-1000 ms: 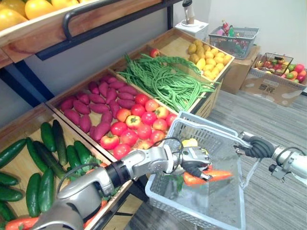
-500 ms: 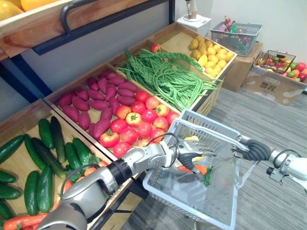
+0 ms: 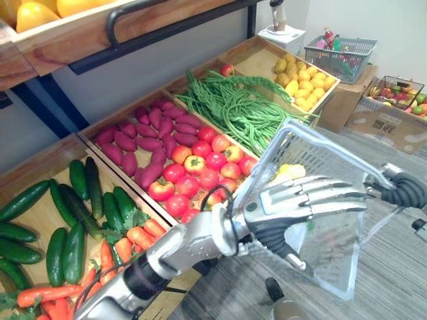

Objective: Pick vegetable in the basket

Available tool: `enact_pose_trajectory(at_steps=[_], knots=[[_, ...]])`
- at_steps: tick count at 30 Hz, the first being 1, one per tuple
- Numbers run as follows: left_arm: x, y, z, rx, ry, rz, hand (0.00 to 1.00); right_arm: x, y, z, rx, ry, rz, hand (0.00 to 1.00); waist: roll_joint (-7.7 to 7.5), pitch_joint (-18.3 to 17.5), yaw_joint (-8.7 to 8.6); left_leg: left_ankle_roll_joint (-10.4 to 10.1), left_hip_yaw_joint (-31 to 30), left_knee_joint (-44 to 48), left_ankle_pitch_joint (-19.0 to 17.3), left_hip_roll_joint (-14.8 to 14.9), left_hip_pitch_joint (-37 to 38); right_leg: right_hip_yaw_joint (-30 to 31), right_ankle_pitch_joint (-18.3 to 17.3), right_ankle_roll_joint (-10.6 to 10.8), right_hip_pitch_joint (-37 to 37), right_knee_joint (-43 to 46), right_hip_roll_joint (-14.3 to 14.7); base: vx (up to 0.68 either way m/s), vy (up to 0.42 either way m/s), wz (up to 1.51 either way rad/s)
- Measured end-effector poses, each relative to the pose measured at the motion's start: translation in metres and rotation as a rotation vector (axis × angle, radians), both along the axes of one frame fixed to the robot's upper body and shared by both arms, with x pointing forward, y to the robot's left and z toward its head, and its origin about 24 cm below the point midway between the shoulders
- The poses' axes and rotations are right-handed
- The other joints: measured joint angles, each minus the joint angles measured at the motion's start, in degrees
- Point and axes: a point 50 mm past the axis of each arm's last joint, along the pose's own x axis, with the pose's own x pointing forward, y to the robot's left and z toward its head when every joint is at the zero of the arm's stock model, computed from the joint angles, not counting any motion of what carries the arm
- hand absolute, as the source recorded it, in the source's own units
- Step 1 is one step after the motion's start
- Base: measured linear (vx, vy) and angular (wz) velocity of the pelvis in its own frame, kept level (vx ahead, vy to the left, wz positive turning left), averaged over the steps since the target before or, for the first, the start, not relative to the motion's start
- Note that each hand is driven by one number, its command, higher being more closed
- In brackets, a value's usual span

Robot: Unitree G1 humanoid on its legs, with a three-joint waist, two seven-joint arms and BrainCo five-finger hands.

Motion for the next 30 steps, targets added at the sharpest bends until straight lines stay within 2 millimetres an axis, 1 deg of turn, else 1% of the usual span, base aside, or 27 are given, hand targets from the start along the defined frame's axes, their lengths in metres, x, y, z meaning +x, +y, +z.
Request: enact_pose_trajectory(at_steps=[3,5,8,10,13,15,17,19,21,22,23,24,27,28,30], knots=[[-0.001,0.013,0.005,-0.047,0.034,0.015,0.00,-0.001,-0.012,-0.001,0.006,0.004,-0.053,1.00,-0.01,-0.1,-0.33,0.2,-1.4,0.0,0.0,-0.2,-0.6,-0.5,0.0,0.0,0.0,0.0,-0.5,-0.09,0.013,0.13],[-0.003,0.023,0.008,-0.061,0.022,0.051,0.00,-0.001,-0.022,-0.004,0.012,0.016,-0.095,1.00,0.00,-0.1,-0.94,0.3,-2.5,0.0,0.0,-0.3,-1.0,-1.1,0.0,0.0,0.0,0.0,-0.7,-0.06,0.010,0.14],[-0.009,0.035,0.011,-0.095,0.033,0.073,0.00,-0.002,-0.029,-0.006,0.016,0.028,-0.128,1.00,0.05,-0.1,-1.52,0.3,-3.2,0.0,0.1,-0.2,-1.3,-1.5,0.0,0.0,0.0,0.0,-0.9,-0.05,0.013,0.07],[-0.012,0.040,0.013,-0.105,0.026,0.088,0.00,-0.004,-0.033,-0.009,0.011,0.037,-0.149,1.00,0.03,-0.4,-1.71,0.4,-3.8,0.0,0.0,-0.2,-1.6,-1.8,0.0,0.0,-0.1,0.0,-1.1,-0.04,0.015,0.13],[-0.015,0.051,0.012,-0.126,0.033,0.151,0.00,-0.010,-0.048,-0.020,0.022,0.069,-0.223,1.00,-0.08,-1.4,-1.64,0.7,-5.6,0.0,-0.1,-0.3,-2.4,-2.8,0.0,0.0,0.0,0.0,-1.5,-0.05,0.017,0.18],[-0.016,0.061,0.012,-0.139,0.036,0.202,0.00,-0.016,-0.055,-0.035,0.039,0.098,-0.282,1.00,-0.31,-2.0,-1.52,1.1,-7.0,0.0,-0.2,-0.4,-2.9,-3.5,0.0,0.0,0.1,0.0,-2.0,-0.04,0.017,0.22],[-0.015,0.067,0.011,-0.147,0.037,0.244,0.00,-0.019,-0.059,-0.047,0.047,0.122,-0.318,1.00,-0.50,-2.2,-1.52,1.3,-8.2,0.0,-0.3,-0.7,-3.0,-4.1,0.0,0.0,0.3,0.0,-2.5,-0.06,0.018,0.21],[-0.014,0.077,0.011,-0.180,0.044,0.309,0.00,-0.030,-0.067,-0.069,0.063,0.173,-0.395,1.00,-0.59,-2.5,-1.40,1.8,-10.9,0.0,-0.5,-1.2,-4.0,-5.4,-0.1,0.1,0.6,-0.2,-3.4,-0.07,0.018,0.32],[-0.014,0.086,0.011,-0.227,0.047,0.372,0.00,-0.040,-0.075,-0.081,0.077,0.197,-0.459,1.00,-0.81,-2.7,-1.01,2.0,-12.4,0.0,-0.6,-1.5,-4.8,-6.2,-0.1,0.2,0.7,-0.3,-4.1,-0.05,0.022,0.27],[-0.013,0.094,0.011,-0.254,0.046,0.423,0.00,-0.048,-0.081,-0.089,0.079,0.217,-0.508,1.00,-0.54,-3.0,-0.67,2.2,-13.0,0.0,-0.6,-1.7,-4.9,-6.5,-0.1,0.3,0.7,-0.3,-4.4,-0.02,0.019,0.26],[-0.013,0.102,0.011,-0.285,0.046,0.477,0.00,-0.055,-0.087,-0.097,0.084,0.236,-0.562,1.00,-0.85,-3.1,-0.38,2.3,-14.1,0.0,-0.5,-1.9,-5.4,-7.2,-0.1,0.3,0.7,-0.4,-4.8,-0.02,0.016,0.24],[-0.013,0.106,0.011,-0.304,0.047,0.503,0.00,-0.060,-0.090,-0.101,0.078,0.247,-0.588,1.00,-0.63,-3.4,-0.15,2.4,-14.5,0.0,-0.4,-1.9,-5.8,-7.5,0.0,0.4,0.7,-0.5,-4.9,-0.02,0.009,0.25],[-0.014,0.124,0.009,-0.396,0.052,0.638,0.00,-0.083,-0.104,-0.117,0.095,0.292,-0.719,1.00,-0.34,-4.1,0.58,2.7,-17.2,-0.2,-0.2,-2.1,-7.0,-9.3,0.0,0.4,1.3,-0.9,-5.8,-0.03,0.005,0.28],[-0.015,0.128,0.008,-0.410,0.052,0.662,0.00,-0.087,-0.106,-0.119,0.107,0.290,-0.743,1.00,-0.29,-4.2,0.54,2.7,-18.0,-0.3,-0.2,-2.1,-7.3,-9.9,0.0,0.4,1.4,-1.0,-6.0,-0.05,-0.001,0.40],[-0.018,0.142,0.003,-0.446,0.060,0.775,0.00,-0.102,-0.112,-0.130,0.153,0.302,-0.833,1.00,-0.37,-4.5,0.64,3.2,-20.6,-0.4,0.2,-2.2,-8.3,-11.9,0.0,0.4,1.8,-1.2,-6.6,-0.01,-0.008,0.43]])
